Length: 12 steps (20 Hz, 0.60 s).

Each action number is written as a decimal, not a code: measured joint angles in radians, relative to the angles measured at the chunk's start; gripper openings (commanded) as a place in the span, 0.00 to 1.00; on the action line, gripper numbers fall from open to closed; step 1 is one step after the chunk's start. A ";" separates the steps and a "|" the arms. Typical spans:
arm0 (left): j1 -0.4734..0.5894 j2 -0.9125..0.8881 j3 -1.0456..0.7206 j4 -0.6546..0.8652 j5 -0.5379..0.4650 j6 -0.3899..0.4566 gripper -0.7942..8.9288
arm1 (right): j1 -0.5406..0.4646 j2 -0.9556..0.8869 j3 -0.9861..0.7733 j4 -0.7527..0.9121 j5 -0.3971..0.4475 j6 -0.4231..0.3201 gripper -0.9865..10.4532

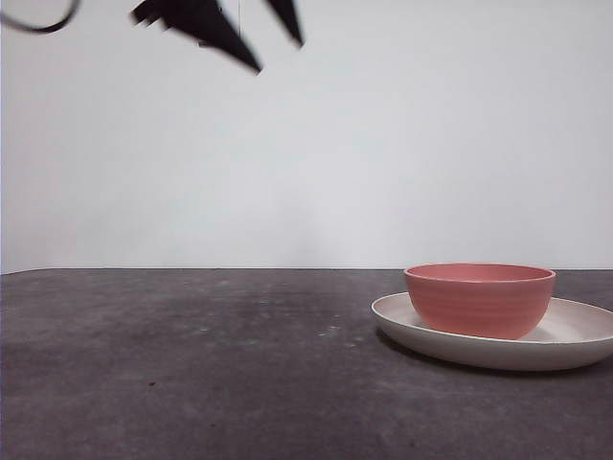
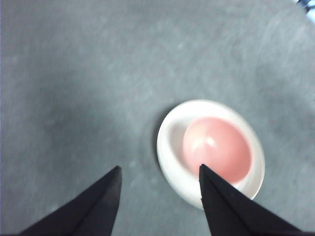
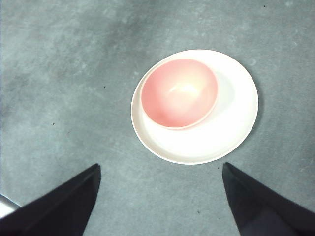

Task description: Place the red bowl on the white plate

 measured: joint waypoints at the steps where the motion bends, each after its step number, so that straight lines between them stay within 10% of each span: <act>1: 0.000 -0.027 -0.044 0.007 0.000 0.000 0.35 | 0.000 0.000 0.000 0.000 0.000 0.000 0.43; 12: -0.010 -0.367 -0.454 0.022 0.096 0.003 0.34 | 0.000 0.000 -0.003 0.000 0.013 0.001 0.43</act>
